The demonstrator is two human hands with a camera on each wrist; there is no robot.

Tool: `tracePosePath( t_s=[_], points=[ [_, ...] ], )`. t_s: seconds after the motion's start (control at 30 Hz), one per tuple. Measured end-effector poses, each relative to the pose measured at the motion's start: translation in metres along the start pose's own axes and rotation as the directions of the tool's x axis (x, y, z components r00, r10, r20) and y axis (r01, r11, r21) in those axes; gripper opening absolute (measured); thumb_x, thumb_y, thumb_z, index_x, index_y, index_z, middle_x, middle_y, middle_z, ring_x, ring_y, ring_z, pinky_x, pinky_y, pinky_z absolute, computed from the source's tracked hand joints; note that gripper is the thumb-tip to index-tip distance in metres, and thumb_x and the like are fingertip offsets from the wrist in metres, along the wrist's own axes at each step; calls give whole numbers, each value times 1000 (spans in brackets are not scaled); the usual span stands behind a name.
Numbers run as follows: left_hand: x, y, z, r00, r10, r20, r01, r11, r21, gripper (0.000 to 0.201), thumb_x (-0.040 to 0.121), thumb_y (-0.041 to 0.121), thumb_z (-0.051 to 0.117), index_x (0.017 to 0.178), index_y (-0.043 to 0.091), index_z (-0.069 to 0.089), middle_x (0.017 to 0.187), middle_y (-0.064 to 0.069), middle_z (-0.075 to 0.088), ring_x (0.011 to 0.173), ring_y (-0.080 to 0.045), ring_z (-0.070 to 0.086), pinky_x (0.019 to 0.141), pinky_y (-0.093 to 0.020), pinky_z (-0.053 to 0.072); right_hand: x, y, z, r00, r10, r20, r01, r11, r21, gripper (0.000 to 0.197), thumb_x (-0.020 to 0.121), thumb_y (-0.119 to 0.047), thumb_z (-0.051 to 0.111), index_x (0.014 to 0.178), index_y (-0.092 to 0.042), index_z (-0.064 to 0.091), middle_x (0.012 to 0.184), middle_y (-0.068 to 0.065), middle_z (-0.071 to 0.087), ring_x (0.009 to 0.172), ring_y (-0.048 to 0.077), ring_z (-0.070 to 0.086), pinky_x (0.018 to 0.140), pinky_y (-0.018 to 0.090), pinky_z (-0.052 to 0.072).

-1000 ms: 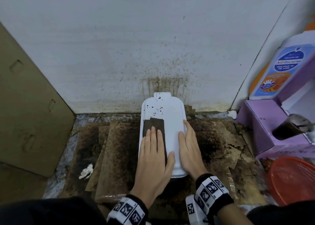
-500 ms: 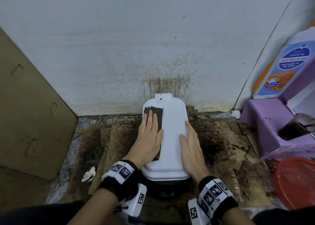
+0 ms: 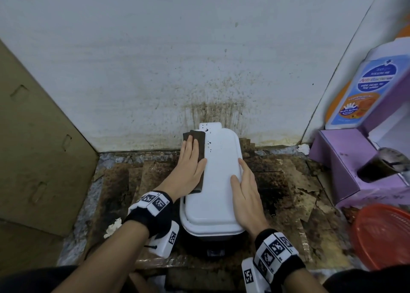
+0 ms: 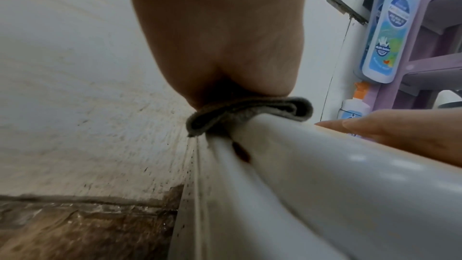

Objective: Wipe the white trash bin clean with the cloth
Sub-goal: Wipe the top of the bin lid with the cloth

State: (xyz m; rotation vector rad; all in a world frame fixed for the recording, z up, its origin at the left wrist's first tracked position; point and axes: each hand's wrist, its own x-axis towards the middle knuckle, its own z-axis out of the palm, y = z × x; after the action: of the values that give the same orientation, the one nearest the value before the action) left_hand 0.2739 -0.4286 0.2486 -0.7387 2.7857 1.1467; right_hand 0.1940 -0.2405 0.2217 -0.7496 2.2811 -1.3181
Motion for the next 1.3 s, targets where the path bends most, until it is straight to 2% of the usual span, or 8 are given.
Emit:
tracePosePath(
  t_s=[0.1, 0.3, 0.43, 0.63, 0.83, 0.93, 1.1, 1.3],
  points=[
    [-24, 2, 10, 1000, -13, -4, 13, 1000, -22, 72, 114, 44, 25, 164, 16, -18, 167, 9, -36, 153, -9, -33, 129, -33, -9, 0, 0, 0, 1000, -2, -1, 2, 1000, -5, 53, 109, -44, 31, 159, -40, 14, 165, -13, 19, 150, 13, 25, 121, 43, 28],
    [-87, 1, 47, 998, 16, -57, -16, 1000, -10, 70, 113, 45, 25, 160, 26, -24, 160, 17, -44, 145, 6, -40, 111, -6, -21, -2, 2, 1, 1000, -9, -11, 9, 1000, -11, 53, 109, -45, 31, 159, -40, 14, 165, -13, 19, 150, 12, 25, 120, 43, 28],
    [-91, 4, 50, 997, 17, -75, -20, 999, -44, 70, 112, 45, 26, 160, 27, -22, 161, 20, -42, 145, 9, -39, 109, -3, -20, -2, 2, 1, 1000, -3, -12, 3, 1000, -19, 53, 109, -46, 31, 159, -40, 13, 166, -13, 19, 150, 13, 26, 120, 45, 29],
    [-61, 7, 28, 999, -22, -23, 20, 995, -94, 70, 113, 44, 26, 165, 20, -15, 165, 14, -35, 151, -2, -33, 119, -18, -14, 0, 2, 3, 1000, -6, -10, 6, 1000, -30, 55, 109, -46, 31, 160, -39, 13, 167, -13, 18, 152, 11, 22, 121, 41, 26],
    [11, 3, -20, 998, -41, 43, 43, 999, -33, 73, 113, 42, 30, 165, 11, -11, 172, -1, -25, 159, -15, -19, 130, -35, -3, 0, 1, 2, 1000, -7, 3, 7, 1000, -28, 55, 109, -46, 31, 160, -38, 12, 167, -13, 17, 152, 12, 20, 121, 41, 26],
    [29, 1, -35, 996, -35, 80, 35, 999, 3, 75, 113, 40, 33, 165, 9, -11, 172, -5, -23, 160, -17, -16, 130, -34, 0, 1, 0, 2, 1000, -7, 1, 7, 1000, -25, 55, 108, -46, 31, 160, -38, 12, 166, -13, 17, 152, 12, 21, 120, 41, 26],
    [18, 0, -26, 999, -23, 38, 23, 1000, 6, 78, 113, 40, 37, 165, 10, -13, 172, -2, -23, 162, -18, -6, 131, -38, 11, 0, 0, 1, 1000, -6, -3, 6, 1000, -20, 55, 108, -45, 32, 160, -37, 14, 165, -13, 19, 150, 12, 24, 117, 38, 27],
    [-27, -2, -3, 999, -26, 29, 27, 999, -41, 80, 112, 44, 37, 164, 18, -18, 169, 8, -30, 161, -14, -7, 131, -40, 15, 0, 1, 2, 1000, -12, -6, 12, 1000, -22, 55, 108, -47, 32, 159, -38, 13, 165, -14, 19, 150, 12, 24, 117, 38, 28]
  ],
)
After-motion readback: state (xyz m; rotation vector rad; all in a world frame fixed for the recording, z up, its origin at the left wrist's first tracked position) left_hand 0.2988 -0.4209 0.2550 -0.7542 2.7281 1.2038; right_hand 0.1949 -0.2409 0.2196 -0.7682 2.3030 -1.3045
